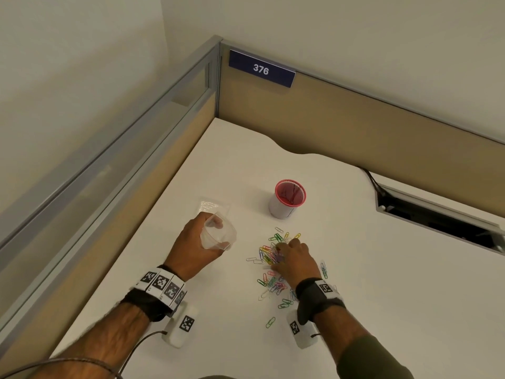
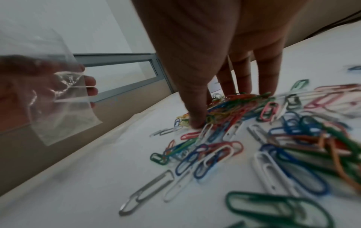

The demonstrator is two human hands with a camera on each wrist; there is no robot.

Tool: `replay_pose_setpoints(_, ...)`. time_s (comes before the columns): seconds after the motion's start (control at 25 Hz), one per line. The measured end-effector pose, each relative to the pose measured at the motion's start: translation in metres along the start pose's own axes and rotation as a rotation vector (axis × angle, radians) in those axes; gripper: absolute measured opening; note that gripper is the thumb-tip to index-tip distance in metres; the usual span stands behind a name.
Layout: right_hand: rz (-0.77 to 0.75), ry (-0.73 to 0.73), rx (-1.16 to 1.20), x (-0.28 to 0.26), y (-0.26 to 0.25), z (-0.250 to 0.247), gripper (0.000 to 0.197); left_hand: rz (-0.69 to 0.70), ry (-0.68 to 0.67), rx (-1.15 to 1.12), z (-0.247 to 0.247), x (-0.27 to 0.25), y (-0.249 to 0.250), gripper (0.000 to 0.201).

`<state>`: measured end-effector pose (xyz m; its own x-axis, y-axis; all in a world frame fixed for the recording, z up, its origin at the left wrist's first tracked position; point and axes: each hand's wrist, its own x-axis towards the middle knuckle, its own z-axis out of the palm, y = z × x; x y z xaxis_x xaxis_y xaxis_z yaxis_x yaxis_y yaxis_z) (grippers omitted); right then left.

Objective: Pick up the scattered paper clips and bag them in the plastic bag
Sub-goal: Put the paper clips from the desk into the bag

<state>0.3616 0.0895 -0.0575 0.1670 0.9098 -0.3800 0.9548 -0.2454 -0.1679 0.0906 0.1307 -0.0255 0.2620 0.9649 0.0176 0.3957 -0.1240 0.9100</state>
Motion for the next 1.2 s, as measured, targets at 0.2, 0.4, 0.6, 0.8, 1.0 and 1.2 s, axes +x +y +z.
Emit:
replay_pose_setpoints(0.2,-0.054,0.119,-0.028,-0.002,-0.001,-0.004,0.018,-0.004,-0.027,0.024,0.010,0.001,-0.002,0.045)
replay_pose_setpoints(0.4,0.000,0.201,0.142,-0.003,0.002,-0.027,0.015,-0.012,-0.056,0.050,0.018,0.004,-0.004,0.046)
replay_pose_setpoints(0.6,-0.038,0.317,0.550,-0.027,-0.009,-0.063,0.008,0.003,-0.077,0.067,0.030,0.010,0.001,0.047)
replay_pose_setpoints(0.8,-0.261,0.341,0.765,-0.057,-0.061,-0.108,0.009,0.007,-0.121,0.084,0.044,0.014,0.004,0.051)
replay_pose_setpoints(1.0,-0.423,0.251,0.425,-0.058,-0.092,-0.107,0.008,0.039,-0.128,0.067,0.049,0.016,0.014,0.052)
replay_pose_setpoints(1.2,-0.402,0.380,0.604,-0.060,-0.077,-0.112,0.012,0.025,-0.110,0.022,0.042,0.010,0.011,0.041)
